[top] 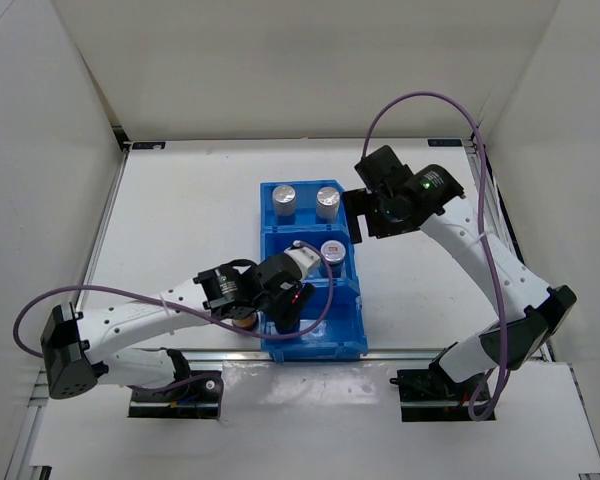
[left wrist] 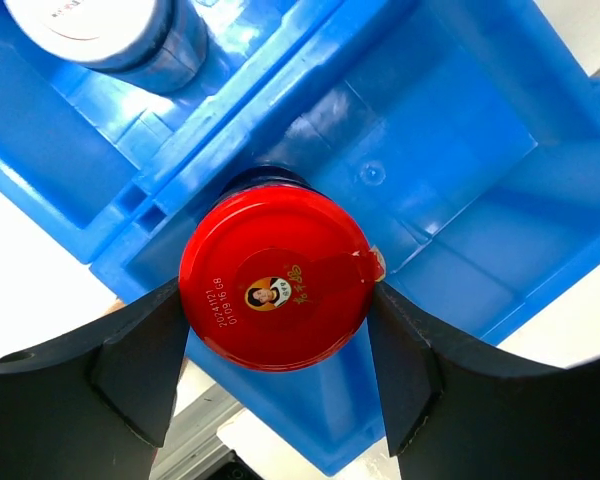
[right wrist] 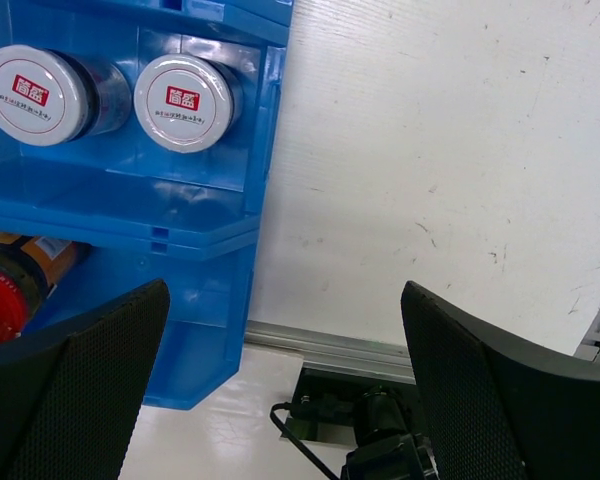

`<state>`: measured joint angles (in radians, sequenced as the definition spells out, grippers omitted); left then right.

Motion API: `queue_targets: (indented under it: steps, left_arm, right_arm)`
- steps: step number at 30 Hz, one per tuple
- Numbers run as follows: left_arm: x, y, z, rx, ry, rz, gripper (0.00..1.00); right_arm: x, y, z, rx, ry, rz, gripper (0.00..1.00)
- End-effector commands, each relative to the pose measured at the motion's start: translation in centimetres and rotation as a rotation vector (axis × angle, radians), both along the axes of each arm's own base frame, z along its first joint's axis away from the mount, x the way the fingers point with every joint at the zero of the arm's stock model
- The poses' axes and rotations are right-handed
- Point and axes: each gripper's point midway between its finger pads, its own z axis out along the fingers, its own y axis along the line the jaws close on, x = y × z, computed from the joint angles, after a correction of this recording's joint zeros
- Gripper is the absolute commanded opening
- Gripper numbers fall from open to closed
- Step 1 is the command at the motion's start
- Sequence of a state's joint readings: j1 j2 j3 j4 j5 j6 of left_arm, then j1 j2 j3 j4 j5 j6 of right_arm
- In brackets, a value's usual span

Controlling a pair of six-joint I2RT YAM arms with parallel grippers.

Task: Organize the condiment bottles

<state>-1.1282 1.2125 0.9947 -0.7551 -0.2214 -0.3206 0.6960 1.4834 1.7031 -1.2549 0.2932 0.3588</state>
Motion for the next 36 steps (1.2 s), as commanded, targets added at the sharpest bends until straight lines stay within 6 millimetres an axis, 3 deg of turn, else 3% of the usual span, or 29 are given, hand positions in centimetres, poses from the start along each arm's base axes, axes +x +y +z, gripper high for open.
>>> queue_targets:
  steps: [1,3,6,11,15,18,19,20,22,23,24,28,30,31,32,33,36]
  left_arm:
    - [1.3,-0.5,3.9,-0.128,-0.117,0.03,0.69]
    - [1.1,0.2,4.5,-0.138,-0.129,0.037,0.75]
    - [1.0,0.9,5.7,-0.154,-0.145,0.045,0.99]
    - [1.7,1.8,10.3,-0.221,-0.239,0.068,1.0]
    - [2.0,1.5,12.4,-0.24,-0.273,0.048,1.0]
    - [3.2,2.7,16.3,-0.302,-0.352,0.142,1.0]
    - [3.5,3.4,18.4,-0.347,-0.388,0.19,1.0]
    - [4.1,5.3,20.1,-0.38,-0.442,0.278,1.0]
    - [4.6,8.0,21.2,-0.398,-0.488,0.387,1.0]
    - [4.9,10.8,21.9,-0.404,-0.528,0.495,1.0]
    - [4.8,12.2,22.2,-0.402,-0.542,0.546,1.0]
    - [4.2,19.3,21.6,-0.33,-0.578,0.822,1.0]
    - [3.5,20.9,21.0,-0.351,-0.551,0.922,1.0]
    - [3.3,21.6,20.7,-0.341,-0.542,0.961,1.0]
    - [2.3,23.9,20.0,-0.265,-0.546,0.994,1.0]
    - [2.1,24.3,19.6,-0.304,-0.526,1.065,1.0]
    - [1.8,25.0,19.2,-0.242,-0.532,1.045,1.0]
  right_arm:
    - [-0.1,-0.3,0.7,0.023,-0.027,0.005,1.0]
    - [0.0,0.0,0.8,0.035,-0.029,0.009,1.0]
    - [0.2,0.4,0.5,0.032,-0.017,0.022,1.0]
    - [0.2,2.2,1.4,0.109,-0.022,0.096,1.0]
    - [0.1,2.9,1.2,0.132,-0.004,0.113,1.0]
    - [-0.5,5.2,2.1,0.23,0.009,0.248,1.0]
    - [-1.8,6.8,2.5,0.297,0.046,0.324,1.0]
    - [-2.1,7.8,3.2,0.327,0.029,0.38,1.0]
    - [-3.1,9.6,4.1,0.36,0.009,0.463,1.0]
    - [-3.2,10.4,4.4,0.375,-0.012,0.498,1.0]
    - [-4.1,11.4,5.1,0.394,-0.021,0.549,1.0]
    - [-5.9,14.8,3.3,0.376,0.036,0.699,1.0]
    - [-6.9,16.7,3.0,0.361,0.032,0.769,1.0]
    - [-7.0,17.6,1.9,0.34,0.055,0.791,1.0]
    - [-7.2,18.3,1.6,0.329,0.054,0.822,1.0]
    - [-7.6,19.4,2.0,0.326,0.035,0.854,1.0]
    - [-8.5,21.5,-0.1,0.259,0.074,0.927,1.0]
